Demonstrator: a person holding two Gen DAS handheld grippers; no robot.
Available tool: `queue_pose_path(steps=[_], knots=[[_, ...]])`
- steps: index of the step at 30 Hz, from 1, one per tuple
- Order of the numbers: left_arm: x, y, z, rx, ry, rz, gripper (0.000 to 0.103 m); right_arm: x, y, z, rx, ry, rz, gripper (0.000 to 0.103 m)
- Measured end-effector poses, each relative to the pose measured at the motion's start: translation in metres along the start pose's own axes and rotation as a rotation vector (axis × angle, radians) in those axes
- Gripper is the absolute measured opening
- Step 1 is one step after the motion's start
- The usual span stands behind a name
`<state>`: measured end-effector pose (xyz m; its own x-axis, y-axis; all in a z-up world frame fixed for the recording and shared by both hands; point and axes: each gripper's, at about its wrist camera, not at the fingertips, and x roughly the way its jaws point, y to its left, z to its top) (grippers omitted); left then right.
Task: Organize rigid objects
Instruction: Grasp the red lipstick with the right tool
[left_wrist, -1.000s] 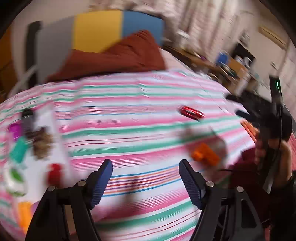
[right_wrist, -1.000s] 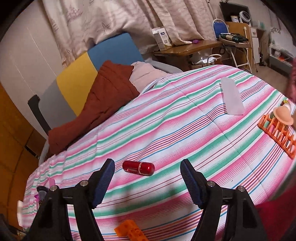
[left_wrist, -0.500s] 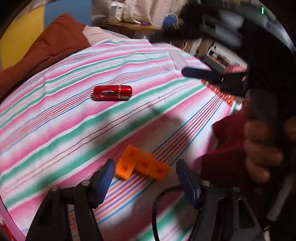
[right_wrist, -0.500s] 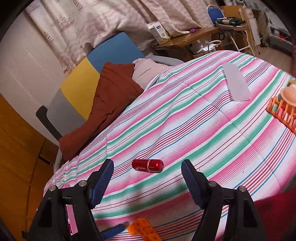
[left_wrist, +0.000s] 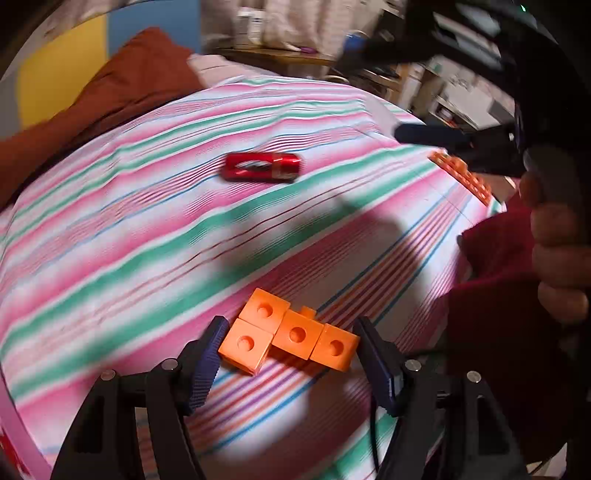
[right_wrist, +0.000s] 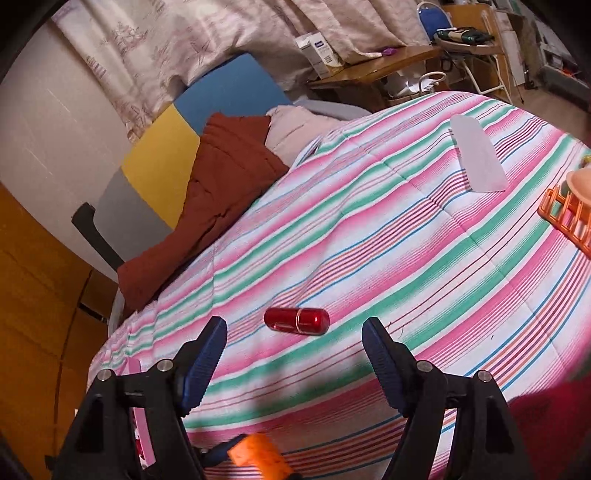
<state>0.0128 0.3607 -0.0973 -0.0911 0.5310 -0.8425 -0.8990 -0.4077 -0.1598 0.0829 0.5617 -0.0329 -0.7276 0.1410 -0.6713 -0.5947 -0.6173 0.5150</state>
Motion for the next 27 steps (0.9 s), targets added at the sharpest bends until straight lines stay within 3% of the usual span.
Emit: queue_pose_path(steps=[5,10,13,20,22,23,24,26,27], knots=[[-0.025,0.021,-0.029,-0.071,-0.024,0.087,0.07,0.025,0.008,-0.009,-0.049,0.139,-0.022,0.078],[-0.043,0.035,-0.055,-0.092,-0.06,0.127,0.07,0.052,0.013,-0.014,-0.079,0.247,-0.081,0.078],[-0.047,0.037,-0.062,-0.101,-0.08,0.126,0.07,0.069,0.021,-0.009,-0.101,0.267,-0.138,0.08],[-0.05,0.037,-0.065,-0.117,-0.1,0.112,0.07,0.118,0.07,0.001,-0.458,0.264,-0.287,0.08],[-0.048,0.037,-0.064,-0.12,-0.104,0.108,0.07,0.137,0.075,0.001,-0.539,0.297,-0.331,0.078],[-0.048,0.037,-0.064,-0.122,-0.106,0.105,0.07,0.149,0.074,-0.001,-0.568,0.33,-0.346,0.075],[-0.046,0.037,-0.063,-0.123,-0.106,0.104,0.07,0.155,0.073,-0.004,-0.583,0.352,-0.354,0.056],[-0.046,0.038,-0.063,-0.127,-0.108,0.1,0.07,0.157,0.073,-0.006,-0.593,0.361,-0.329,0.039],[-0.045,0.038,-0.063,-0.128,-0.109,0.099,0.07,0.156,0.075,-0.007,-0.592,0.368,-0.325,0.024]])
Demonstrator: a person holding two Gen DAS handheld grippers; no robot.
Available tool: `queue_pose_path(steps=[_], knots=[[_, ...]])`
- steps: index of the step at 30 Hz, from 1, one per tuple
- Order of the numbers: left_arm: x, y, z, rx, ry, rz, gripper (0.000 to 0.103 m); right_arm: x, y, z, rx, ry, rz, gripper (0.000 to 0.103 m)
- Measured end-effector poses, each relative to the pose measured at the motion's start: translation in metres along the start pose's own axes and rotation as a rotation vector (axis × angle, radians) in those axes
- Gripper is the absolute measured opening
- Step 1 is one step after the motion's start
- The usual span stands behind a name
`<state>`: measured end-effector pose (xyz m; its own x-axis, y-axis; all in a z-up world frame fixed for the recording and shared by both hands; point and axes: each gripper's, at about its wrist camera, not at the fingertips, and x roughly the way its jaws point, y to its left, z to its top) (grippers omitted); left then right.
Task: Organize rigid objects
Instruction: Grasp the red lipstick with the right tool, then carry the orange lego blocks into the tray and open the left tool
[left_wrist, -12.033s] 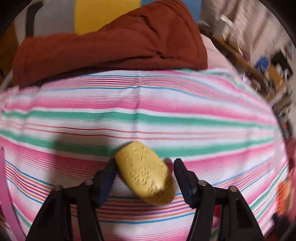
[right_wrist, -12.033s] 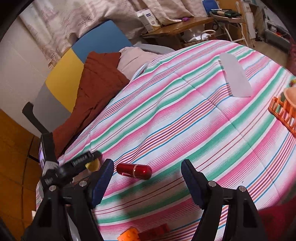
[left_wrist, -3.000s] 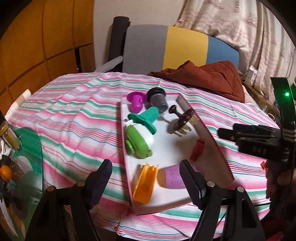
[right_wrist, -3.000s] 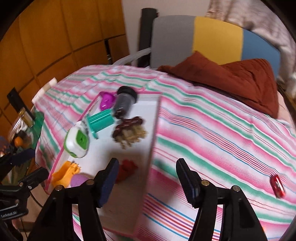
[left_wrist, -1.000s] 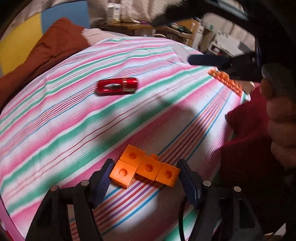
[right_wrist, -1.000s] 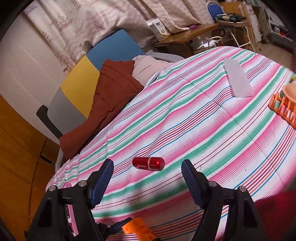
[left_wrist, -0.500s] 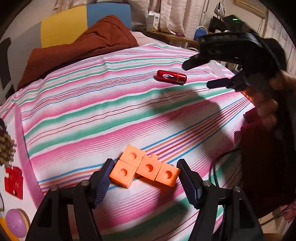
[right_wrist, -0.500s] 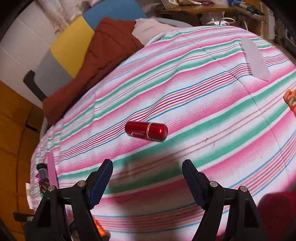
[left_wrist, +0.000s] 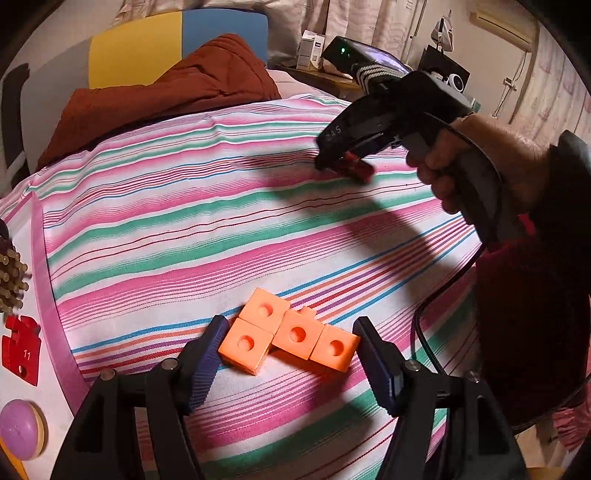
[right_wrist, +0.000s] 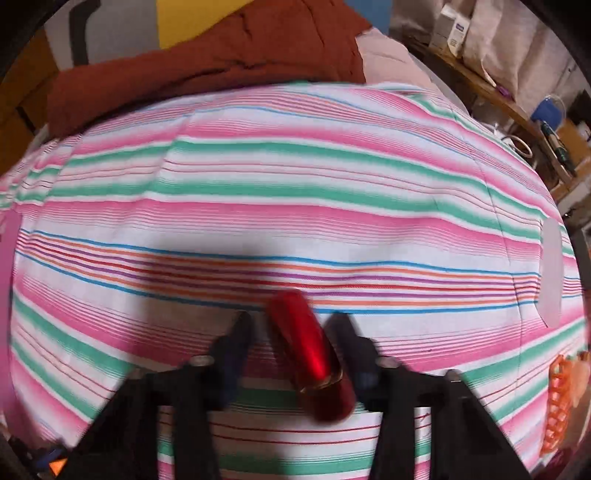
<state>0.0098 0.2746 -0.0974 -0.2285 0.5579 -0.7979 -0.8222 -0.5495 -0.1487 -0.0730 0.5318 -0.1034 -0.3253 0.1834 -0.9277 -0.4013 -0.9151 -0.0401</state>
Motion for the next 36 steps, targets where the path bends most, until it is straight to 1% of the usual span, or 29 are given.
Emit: queue_pose_path(steps=[4,8,10,11,15,18,22,27,33,36], knots=[[0.0,-0.002,-0.002,0.002,-0.012,0.011,0.07,-0.006,0.011,-0.01,-0.024,0.004,0.024,0.024],[-0.001,-0.001,-0.001,-0.011,-0.015,0.013,0.07,-0.013,0.028,-0.026,-0.038,0.009,0.133,0.024],[-0.003,-0.002,-0.002,-0.011,-0.015,0.02,0.07,-0.015,0.034,-0.034,-0.06,-0.007,0.142,0.026],[-0.004,-0.002,-0.002,-0.011,-0.016,0.022,0.07,-0.014,0.033,-0.035,-0.061,-0.009,0.153,0.027],[-0.005,-0.004,-0.001,-0.017,-0.021,0.022,0.07,-0.01,0.022,-0.036,-0.031,-0.009,0.212,0.027],[-0.011,-0.006,0.001,-0.019,-0.034,0.023,0.07,-0.013,0.023,-0.039,-0.045,-0.017,0.206,0.027],[-0.027,-0.005,0.007,-0.034,-0.065,0.022,0.07,-0.017,0.031,-0.043,-0.096,-0.038,0.177,0.027],[-0.051,0.001,0.012,-0.077,-0.106,0.031,0.07,-0.019,0.034,-0.045,-0.138,-0.054,0.147,0.027],[-0.087,0.027,0.01,-0.154,-0.158,0.073,0.07,-0.018,0.037,-0.045,-0.155,-0.064,0.13,0.027],[-0.108,0.055,0.009,-0.225,-0.187,0.106,0.07,-0.015,0.045,-0.042,-0.174,-0.071,0.116,0.027]])
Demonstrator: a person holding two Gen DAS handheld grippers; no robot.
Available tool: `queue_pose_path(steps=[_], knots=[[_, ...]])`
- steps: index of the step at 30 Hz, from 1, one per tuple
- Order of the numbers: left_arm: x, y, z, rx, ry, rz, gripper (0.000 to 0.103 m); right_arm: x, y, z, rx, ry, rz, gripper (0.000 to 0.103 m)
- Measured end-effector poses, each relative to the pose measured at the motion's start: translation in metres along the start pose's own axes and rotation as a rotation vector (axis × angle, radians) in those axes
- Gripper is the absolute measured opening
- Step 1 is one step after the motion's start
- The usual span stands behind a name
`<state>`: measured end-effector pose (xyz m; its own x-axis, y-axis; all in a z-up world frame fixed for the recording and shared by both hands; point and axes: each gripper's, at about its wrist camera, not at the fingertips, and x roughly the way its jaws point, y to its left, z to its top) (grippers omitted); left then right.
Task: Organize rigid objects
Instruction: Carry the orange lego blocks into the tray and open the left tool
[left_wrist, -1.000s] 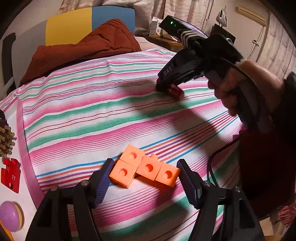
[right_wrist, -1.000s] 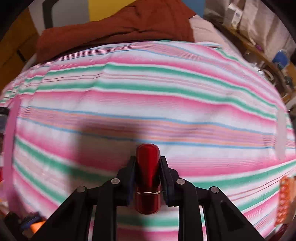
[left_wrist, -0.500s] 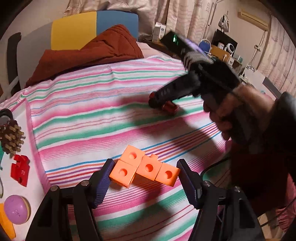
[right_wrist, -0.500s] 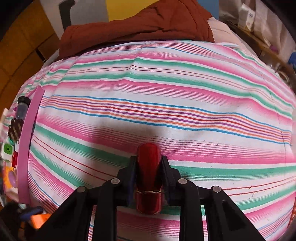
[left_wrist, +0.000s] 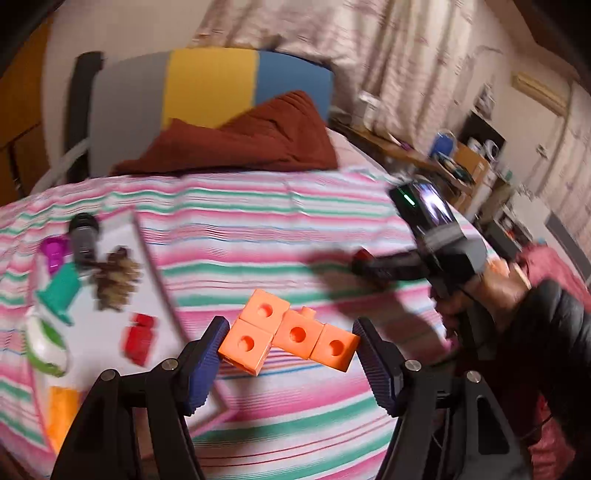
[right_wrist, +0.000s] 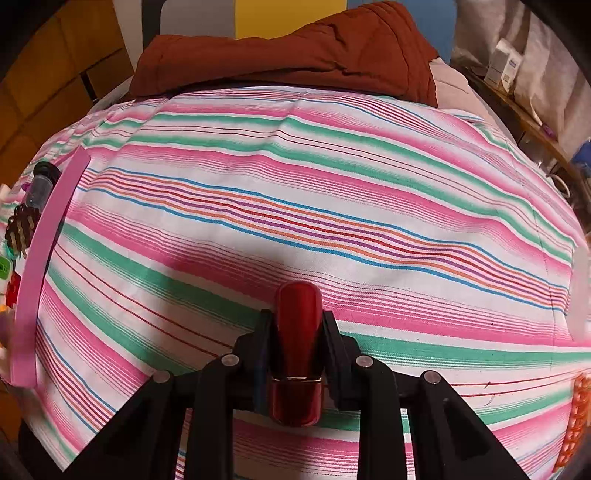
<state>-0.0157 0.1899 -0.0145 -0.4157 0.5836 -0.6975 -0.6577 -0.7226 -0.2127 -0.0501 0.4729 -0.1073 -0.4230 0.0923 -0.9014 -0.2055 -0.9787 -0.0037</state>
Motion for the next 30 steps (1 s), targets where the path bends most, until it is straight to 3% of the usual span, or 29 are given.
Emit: queue_pose_path(steps=[6,11,22,30], knots=[[-0.015,0.063,0.006,-0.123,-0.037,0.148,0.07,0.002,0.002,0.002,-0.008,-0.001,-0.006,0.027],[-0.012,0.105,-0.001,-0.179,-0.016,0.286,0.07,0.001,0.004,0.001,-0.021,-0.004,-0.018,0.027],[0.006,0.133,-0.01,-0.209,0.016,0.356,0.07,0.001,0.005,-0.001,-0.026,-0.007,-0.025,0.027],[0.014,0.134,-0.011,-0.201,0.04,0.344,0.07,0.001,0.005,-0.001,-0.029,-0.008,-0.028,0.026]])
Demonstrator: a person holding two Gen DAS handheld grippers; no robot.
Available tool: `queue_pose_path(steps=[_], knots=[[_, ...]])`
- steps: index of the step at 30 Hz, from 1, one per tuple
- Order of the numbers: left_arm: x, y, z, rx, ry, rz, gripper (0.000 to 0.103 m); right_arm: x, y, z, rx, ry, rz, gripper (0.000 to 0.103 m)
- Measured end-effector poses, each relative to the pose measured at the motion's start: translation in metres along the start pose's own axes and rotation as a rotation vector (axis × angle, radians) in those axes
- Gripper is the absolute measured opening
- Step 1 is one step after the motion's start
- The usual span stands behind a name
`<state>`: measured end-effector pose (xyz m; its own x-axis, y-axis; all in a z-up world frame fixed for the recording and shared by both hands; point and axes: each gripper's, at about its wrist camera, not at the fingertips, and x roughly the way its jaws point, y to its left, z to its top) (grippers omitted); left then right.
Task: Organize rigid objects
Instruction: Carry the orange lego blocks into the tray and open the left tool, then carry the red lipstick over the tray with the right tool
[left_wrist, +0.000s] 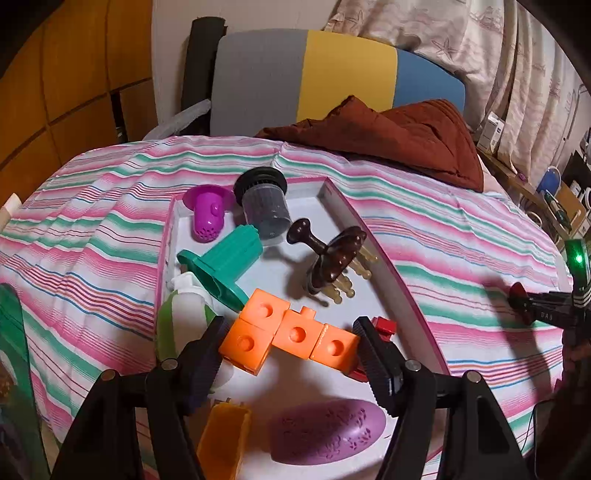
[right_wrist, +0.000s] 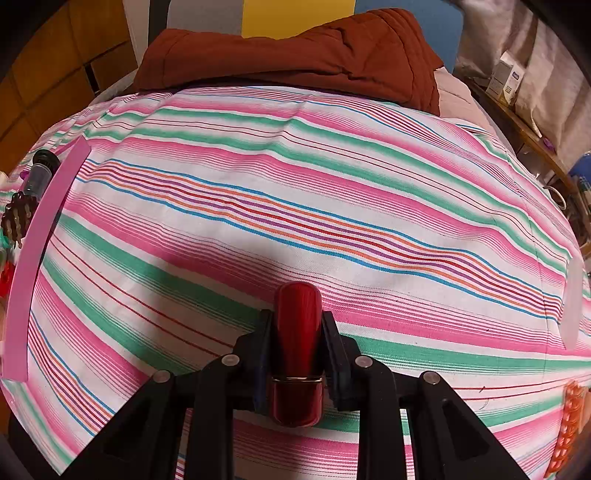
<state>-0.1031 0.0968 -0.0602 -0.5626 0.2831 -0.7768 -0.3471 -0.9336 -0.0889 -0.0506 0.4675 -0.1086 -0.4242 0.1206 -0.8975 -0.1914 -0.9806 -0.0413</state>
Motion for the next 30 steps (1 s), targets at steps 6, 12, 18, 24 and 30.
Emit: queue_pose_path(steps=[6,12,18,24,30], knots=[[0.002,-0.004,-0.001,0.021,0.009,0.006,0.07,0.0,0.0,0.0,-0.001,0.0,0.0,0.026],[-0.002,-0.003,-0.001,0.024,-0.006,0.009,0.07,0.0,0.001,0.0,-0.001,0.0,-0.002,0.027],[-0.024,-0.004,-0.002,0.033,-0.054,0.023,0.07,0.001,0.003,0.001,-0.005,-0.001,-0.007,0.026],[-0.053,0.004,-0.012,-0.012,-0.085,0.058,0.07,0.001,0.005,0.0,-0.014,-0.003,-0.02,0.025],[-0.072,0.017,-0.024,-0.045,-0.1,0.094,0.07,0.001,0.003,-0.001,0.0,-0.004,-0.02,0.025]])
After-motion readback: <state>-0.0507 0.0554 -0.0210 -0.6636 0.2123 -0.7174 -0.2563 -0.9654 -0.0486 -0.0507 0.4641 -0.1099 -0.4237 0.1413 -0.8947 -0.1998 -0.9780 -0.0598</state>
